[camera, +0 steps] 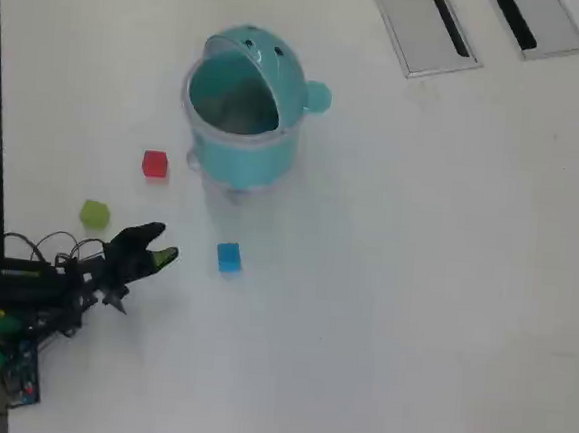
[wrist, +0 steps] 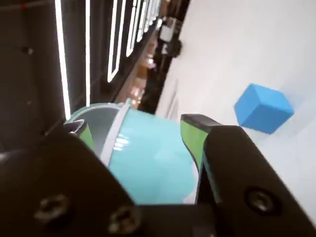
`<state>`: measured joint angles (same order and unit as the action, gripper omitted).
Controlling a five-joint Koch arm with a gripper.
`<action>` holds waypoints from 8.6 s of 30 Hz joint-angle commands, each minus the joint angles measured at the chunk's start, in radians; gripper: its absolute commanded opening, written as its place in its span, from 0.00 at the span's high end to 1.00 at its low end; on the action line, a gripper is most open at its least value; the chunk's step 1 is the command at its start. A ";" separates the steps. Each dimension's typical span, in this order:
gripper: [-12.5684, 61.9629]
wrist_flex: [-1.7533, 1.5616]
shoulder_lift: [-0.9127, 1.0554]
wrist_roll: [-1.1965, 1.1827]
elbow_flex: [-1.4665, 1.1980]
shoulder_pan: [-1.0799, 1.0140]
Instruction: Grasp RGB lego blocks and put them in the bin one by one.
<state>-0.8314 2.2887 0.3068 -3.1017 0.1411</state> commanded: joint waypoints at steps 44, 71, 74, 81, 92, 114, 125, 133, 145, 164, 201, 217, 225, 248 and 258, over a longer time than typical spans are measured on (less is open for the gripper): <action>0.40 0.021 0.063 1.170 0.104 0.657; 0.41 0.818 0.021 1.327 0.460 0.701; 0.41 0.822 -0.029 1.328 0.520 0.712; 0.41 0.900 -0.147 1.347 0.687 0.761; 0.41 0.960 -0.403 1.388 0.890 0.862; 0.41 0.945 -0.844 1.529 1.172 0.759; 0.41 0.928 -0.939 1.545 1.212 0.753; 0.44 0.891 -0.986 1.549 1.220 0.756; 0.70 0.839 -0.934 1.552 1.192 0.787; 0.70 1.012 -0.449 1.542 1.161 0.756; 0.69 0.968 -0.862 1.649 2.008 0.548; 0.48 0.896 -0.919 1.660 1.979 0.518; 0.45 0.914 -0.870 1.652 1.928 0.531; 0.45 1.062 -0.388 1.427 1.178 0.680; 0.45 1.085 -0.227 1.427 0.893 0.701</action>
<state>0.2577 2.0249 1.7334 -2.2565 0.8283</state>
